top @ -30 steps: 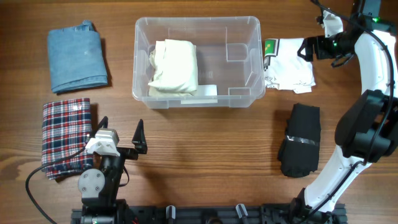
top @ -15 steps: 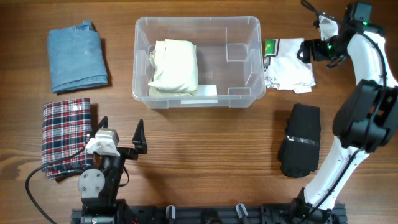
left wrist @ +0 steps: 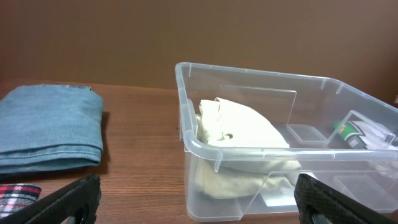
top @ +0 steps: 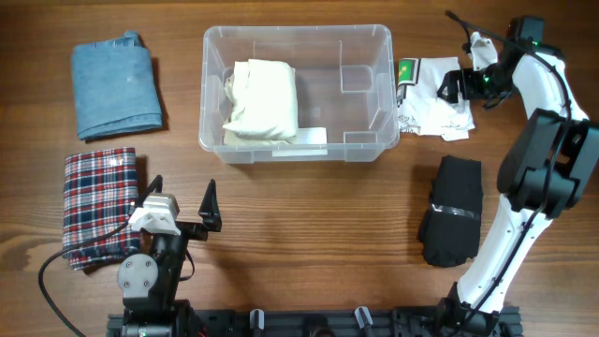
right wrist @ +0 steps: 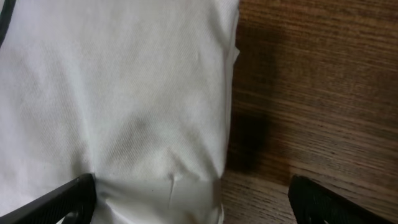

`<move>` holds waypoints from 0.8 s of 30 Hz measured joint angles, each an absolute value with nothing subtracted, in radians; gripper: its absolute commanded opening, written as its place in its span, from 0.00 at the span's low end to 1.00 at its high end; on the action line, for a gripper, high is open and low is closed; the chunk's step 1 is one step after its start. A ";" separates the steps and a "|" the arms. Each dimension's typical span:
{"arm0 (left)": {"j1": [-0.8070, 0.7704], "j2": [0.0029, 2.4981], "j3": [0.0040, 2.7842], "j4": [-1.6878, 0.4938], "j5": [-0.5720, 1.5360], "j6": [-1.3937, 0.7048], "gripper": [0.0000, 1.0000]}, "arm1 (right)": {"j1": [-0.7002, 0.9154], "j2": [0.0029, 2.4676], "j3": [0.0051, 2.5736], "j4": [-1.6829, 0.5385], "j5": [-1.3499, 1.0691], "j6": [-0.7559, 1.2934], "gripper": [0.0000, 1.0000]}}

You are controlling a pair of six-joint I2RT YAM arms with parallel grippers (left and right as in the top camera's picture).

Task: Pack container
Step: 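Move the right gripper to the white printed T-shirt beside the bin, then grasp the white T-shirt with the right gripper and lift it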

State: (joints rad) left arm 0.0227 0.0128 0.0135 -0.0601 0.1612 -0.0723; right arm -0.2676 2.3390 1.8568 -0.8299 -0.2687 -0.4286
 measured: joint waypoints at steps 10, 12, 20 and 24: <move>0.023 0.013 0.014 -0.060 0.161 -0.072 1.00 | -0.262 2.341 1.861 -0.853 -0.282 -0.428 0.87; 0.023 0.013 0.014 -0.060 0.161 -0.072 1.00 | -0.261 2.344 1.861 -0.860 -0.296 -0.428 0.85; 0.023 0.013 0.014 -0.060 0.161 -0.072 0.99 | -0.248 2.347 1.861 -0.879 -0.340 -0.401 0.23; 0.023 0.013 0.014 -0.060 0.161 -0.072 1.00 | -0.249 2.347 1.867 -0.878 -0.346 -0.327 0.04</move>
